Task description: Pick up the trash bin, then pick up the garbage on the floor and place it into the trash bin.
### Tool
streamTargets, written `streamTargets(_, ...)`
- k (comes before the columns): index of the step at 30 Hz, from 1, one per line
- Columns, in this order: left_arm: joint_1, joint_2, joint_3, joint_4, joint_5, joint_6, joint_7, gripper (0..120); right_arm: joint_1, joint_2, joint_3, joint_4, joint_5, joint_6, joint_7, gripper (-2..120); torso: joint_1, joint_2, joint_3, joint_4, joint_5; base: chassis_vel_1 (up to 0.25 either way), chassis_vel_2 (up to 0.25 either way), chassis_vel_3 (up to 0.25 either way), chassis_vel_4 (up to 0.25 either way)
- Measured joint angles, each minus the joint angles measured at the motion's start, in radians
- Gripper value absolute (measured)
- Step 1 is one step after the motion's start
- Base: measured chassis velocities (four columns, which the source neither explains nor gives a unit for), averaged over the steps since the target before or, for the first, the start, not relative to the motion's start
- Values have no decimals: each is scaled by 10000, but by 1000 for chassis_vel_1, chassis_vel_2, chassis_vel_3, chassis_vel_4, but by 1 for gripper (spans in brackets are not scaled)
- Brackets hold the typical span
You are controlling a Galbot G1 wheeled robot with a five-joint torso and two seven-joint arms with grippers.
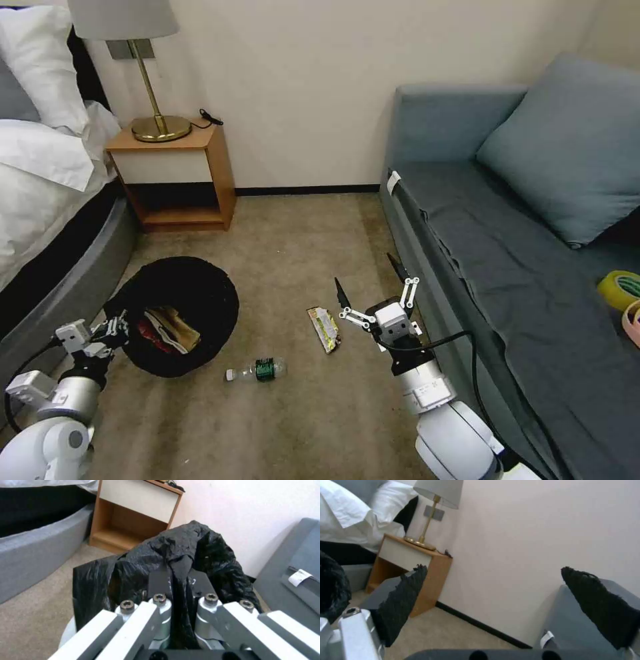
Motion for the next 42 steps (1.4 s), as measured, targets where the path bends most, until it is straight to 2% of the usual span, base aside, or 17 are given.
streamTargets(19,-53,113,-124,190,-100,1,27,4,30,76,-61,-231,428,-17,-247,100,0,0,0,0,-1,0,0,0,0)
streamTargets(42,-182,286,-406,487,-235,-13,53,4,279,335,-268,-667,372,43,-296,100,0,0,0,0,0,0,0,0,0)
